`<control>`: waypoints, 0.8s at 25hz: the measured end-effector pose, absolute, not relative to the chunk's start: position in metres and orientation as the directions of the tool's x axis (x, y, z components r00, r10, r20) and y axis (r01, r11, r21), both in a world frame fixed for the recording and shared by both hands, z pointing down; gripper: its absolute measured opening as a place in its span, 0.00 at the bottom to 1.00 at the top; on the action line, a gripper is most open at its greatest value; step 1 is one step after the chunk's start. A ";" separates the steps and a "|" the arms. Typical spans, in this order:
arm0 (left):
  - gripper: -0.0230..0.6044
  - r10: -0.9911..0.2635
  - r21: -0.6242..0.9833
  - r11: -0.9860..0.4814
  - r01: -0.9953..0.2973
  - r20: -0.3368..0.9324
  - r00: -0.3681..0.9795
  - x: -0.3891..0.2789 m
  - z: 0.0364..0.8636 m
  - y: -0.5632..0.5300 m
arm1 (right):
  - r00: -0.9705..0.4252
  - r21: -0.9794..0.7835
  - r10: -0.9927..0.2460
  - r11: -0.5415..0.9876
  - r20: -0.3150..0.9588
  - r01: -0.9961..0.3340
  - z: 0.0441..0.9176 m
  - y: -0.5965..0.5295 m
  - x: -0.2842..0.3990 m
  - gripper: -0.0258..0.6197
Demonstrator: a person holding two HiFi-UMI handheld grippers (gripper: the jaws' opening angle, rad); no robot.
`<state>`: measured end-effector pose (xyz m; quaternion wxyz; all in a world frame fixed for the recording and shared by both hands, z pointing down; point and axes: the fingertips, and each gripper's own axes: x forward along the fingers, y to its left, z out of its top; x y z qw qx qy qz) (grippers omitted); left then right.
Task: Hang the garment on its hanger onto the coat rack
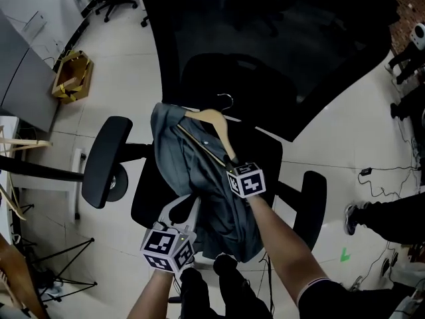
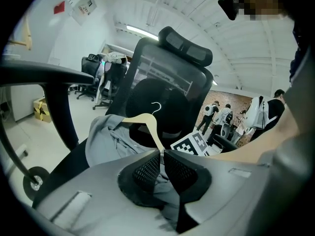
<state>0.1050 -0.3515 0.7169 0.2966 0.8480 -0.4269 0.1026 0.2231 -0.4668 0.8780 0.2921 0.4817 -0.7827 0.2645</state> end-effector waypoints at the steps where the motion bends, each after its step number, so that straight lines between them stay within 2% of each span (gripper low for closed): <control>1: 0.08 -0.665 0.414 -0.458 -0.787 0.428 0.612 0.103 0.717 -0.351 | -0.361 -0.110 -0.606 0.410 0.709 -0.905 0.876 -0.466 0.221 0.11; 11: 0.08 -0.669 0.403 -0.476 -0.781 0.410 0.620 0.107 0.692 -0.344 | -0.379 0.064 -0.679 0.532 0.629 -0.845 0.813 -0.460 0.214 0.09; 20: 0.08 -0.701 0.337 -0.525 -0.781 0.349 0.622 0.086 0.630 -0.337 | -0.367 0.151 -0.807 0.480 0.462 -0.864 0.699 -0.444 0.224 0.09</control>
